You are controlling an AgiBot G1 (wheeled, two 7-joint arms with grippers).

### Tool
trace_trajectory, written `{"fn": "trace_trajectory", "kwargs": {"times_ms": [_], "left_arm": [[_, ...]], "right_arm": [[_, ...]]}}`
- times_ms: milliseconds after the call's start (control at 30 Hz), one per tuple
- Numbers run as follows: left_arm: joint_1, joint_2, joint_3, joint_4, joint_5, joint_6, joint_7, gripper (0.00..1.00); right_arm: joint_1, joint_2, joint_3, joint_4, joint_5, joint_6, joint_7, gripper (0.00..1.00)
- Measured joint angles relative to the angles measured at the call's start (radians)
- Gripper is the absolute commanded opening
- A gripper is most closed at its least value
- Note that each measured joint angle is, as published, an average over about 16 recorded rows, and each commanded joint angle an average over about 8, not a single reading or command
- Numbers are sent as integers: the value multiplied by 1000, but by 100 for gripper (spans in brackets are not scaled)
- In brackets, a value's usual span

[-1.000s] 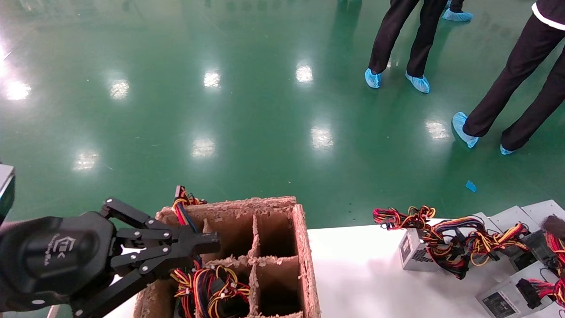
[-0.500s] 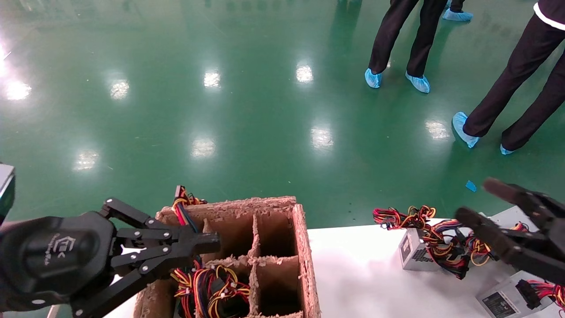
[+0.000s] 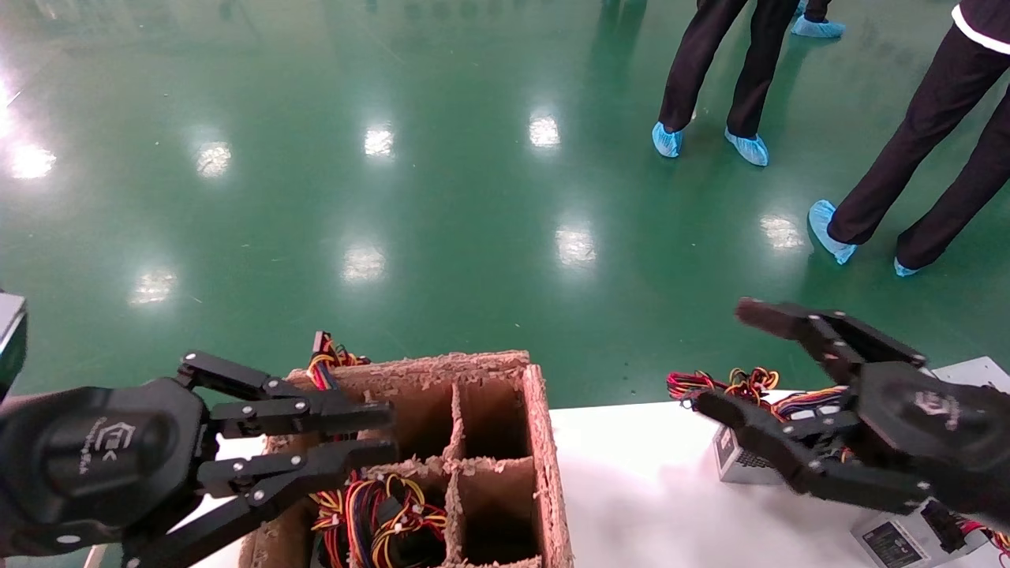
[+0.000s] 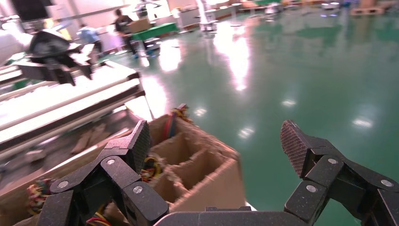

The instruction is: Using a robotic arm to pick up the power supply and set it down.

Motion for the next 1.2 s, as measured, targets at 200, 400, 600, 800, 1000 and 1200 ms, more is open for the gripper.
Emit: {"fn": "trace_trajectory", "kwargs": {"times_ms": [200,400,600,800,1000,1200], "left_arm": [[0,0,0,0,0,0,0,100],[0,0,0,0,0,0,0,100],[0,0,0,0,0,0,0,100],[0,0,0,0,0,0,0,100],[0,0,0,0,0,0,0,100],[0,0,0,0,0,0,0,100]], "right_arm": [[114,6,-125,4,20,-37,-23,100],[229,13,-250,8,40,-73,-46,100],[338,19,-368,12,59,-108,-67,100],[418,24,-454,14,73,-133,-82,100],[449,26,-488,16,80,-143,-88,100],[445,26,-484,16,80,-142,-87,100]]}}
